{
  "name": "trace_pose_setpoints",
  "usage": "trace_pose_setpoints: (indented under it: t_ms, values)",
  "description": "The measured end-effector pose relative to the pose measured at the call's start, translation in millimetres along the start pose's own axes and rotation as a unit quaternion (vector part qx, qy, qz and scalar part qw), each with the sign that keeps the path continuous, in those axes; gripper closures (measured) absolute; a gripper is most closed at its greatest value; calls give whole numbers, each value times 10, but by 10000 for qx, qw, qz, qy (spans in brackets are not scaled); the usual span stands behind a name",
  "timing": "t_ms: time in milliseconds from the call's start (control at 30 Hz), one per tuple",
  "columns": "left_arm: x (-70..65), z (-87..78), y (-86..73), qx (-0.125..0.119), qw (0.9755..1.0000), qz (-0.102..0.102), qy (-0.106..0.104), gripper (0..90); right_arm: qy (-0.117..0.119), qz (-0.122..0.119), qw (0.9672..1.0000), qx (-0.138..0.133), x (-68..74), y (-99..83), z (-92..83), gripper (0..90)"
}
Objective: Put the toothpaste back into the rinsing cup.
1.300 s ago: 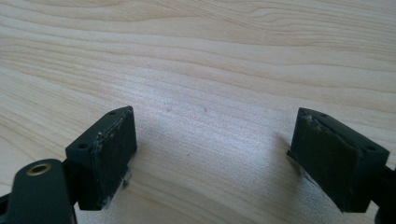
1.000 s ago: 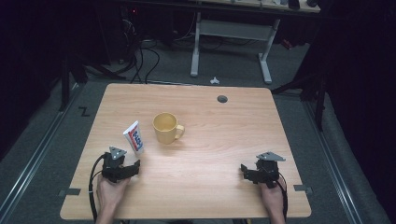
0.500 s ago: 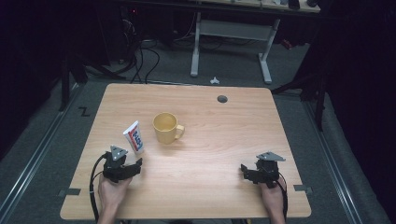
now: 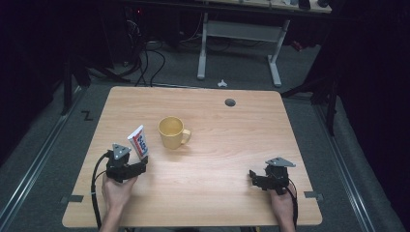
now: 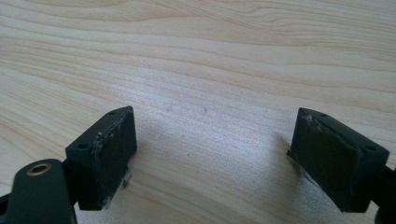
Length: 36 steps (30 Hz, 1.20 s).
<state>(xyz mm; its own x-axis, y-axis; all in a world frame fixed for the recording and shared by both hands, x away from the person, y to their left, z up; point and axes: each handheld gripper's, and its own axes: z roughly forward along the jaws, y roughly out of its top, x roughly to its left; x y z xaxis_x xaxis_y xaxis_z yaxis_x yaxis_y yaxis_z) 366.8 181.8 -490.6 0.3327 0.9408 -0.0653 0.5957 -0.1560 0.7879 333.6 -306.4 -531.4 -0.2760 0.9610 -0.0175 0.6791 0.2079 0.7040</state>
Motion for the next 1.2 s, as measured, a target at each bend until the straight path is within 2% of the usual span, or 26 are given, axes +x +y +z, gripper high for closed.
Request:
trace_pose_setpoints:
  t_ms: [267,400,500,633,800,1200]
  values:
    - [9,36,119,-130,9998,-125,-15,267,0,2,10000,3,0,0,-1,144]
    - [6,57,176,-141,9998,-108,-5,269,1,6,10000,3,1,0,-1,144]
    - [17,87,199,-129,9997,-199,-30,281,-1,8,10000,0,1,0,-1,144]
    - [14,156,219,-17,10000,-77,28,297,0,10,10000,1,1,0,-1,143]
    - [-2,213,238,44,10000,-33,58,330,0,8,10000,1,1,-1,-1,144]
    - [26,297,289,-93,9999,-132,12,435,1,4,10000,3,0,-1,-2,144]
